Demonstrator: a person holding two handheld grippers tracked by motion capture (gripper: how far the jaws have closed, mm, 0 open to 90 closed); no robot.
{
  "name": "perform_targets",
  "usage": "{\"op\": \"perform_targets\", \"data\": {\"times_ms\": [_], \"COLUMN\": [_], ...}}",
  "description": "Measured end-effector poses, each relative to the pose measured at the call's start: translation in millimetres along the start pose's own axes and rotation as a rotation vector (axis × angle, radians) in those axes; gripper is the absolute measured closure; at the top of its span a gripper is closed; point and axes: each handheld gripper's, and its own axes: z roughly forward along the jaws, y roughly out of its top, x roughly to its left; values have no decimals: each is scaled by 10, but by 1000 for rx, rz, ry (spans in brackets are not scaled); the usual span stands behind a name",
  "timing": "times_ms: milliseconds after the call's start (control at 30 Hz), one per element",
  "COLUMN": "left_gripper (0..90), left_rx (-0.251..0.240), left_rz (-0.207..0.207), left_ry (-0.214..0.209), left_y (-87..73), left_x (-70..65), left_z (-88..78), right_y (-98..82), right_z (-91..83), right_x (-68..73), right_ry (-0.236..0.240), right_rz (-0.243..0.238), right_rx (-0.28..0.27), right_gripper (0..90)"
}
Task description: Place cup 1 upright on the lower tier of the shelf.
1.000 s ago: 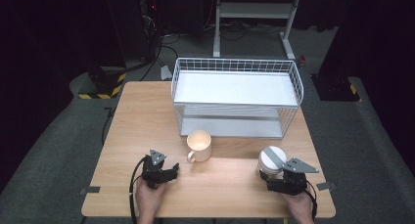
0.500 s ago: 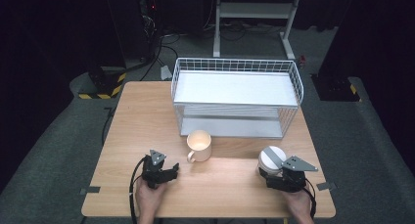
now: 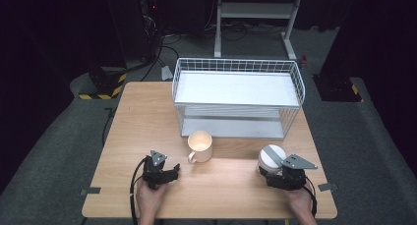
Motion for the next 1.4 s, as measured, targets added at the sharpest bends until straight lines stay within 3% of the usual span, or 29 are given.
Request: {"op": "perform_targets", "data": {"times_ms": [500,1400], "left_gripper": [224,221], "left_rx": [0,-3], "left_rz": [0,-3], "left_ry": [0,0], "left_y": [0,0], "left_x": [0,-3], "left_z": [0,3], "right_y": [96,383], "right_z": [54,290], "right_x": [-12,-125], "right_ry": [2,26], "right_rz": [-14,30], "right_rx": [-3,15], "right_gripper": [187,187]}}
